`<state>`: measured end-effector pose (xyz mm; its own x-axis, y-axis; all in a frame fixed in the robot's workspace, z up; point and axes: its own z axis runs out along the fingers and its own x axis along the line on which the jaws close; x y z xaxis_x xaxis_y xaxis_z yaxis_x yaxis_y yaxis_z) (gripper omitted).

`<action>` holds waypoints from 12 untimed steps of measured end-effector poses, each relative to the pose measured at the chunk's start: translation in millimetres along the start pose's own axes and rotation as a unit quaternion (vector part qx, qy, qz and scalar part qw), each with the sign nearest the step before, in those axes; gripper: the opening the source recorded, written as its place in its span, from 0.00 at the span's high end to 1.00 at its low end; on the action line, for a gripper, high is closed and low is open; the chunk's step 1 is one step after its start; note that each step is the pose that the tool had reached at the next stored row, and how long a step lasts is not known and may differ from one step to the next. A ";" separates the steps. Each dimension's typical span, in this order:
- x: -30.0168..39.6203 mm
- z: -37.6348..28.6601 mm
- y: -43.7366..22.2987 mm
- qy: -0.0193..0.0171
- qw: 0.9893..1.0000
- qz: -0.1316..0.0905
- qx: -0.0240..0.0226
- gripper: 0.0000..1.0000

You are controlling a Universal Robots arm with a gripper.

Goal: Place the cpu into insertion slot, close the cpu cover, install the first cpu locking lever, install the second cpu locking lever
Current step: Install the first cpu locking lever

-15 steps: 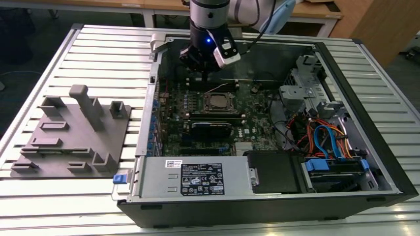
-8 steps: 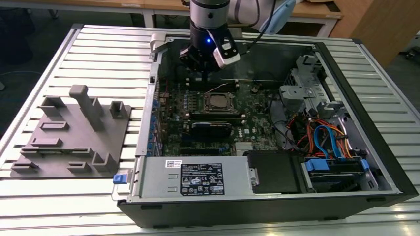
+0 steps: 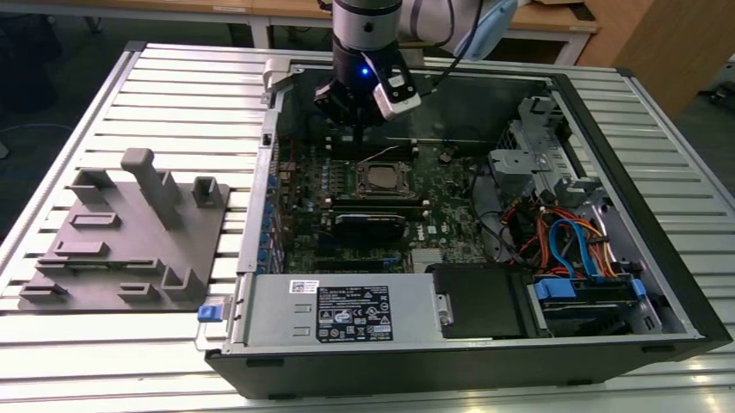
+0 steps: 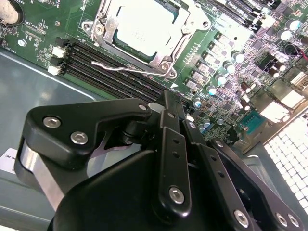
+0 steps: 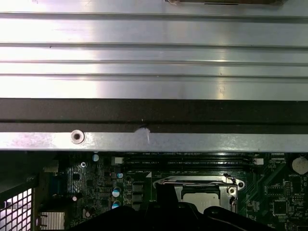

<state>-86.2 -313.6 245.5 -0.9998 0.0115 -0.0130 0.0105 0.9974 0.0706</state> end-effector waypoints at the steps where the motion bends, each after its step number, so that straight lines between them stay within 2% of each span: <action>1: 0.0 0.0 0.0 0.000 1.000 0.000 0.000 0.90; 5: 0.0 0.1 0.0 0.000 1.000 0.000 0.000 0.90; 7: -0.1 0.3 0.0 0.000 1.000 0.000 -0.002 0.90; 10: 0.0 0.5 -0.7 0.000 1.000 0.000 -0.016 0.90; 12: 0.0 0.7 -0.8 0.000 1.000 0.000 -0.017 0.90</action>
<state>-86.2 -314.3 244.7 -0.9998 0.0120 -0.0127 0.0106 0.9945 0.1042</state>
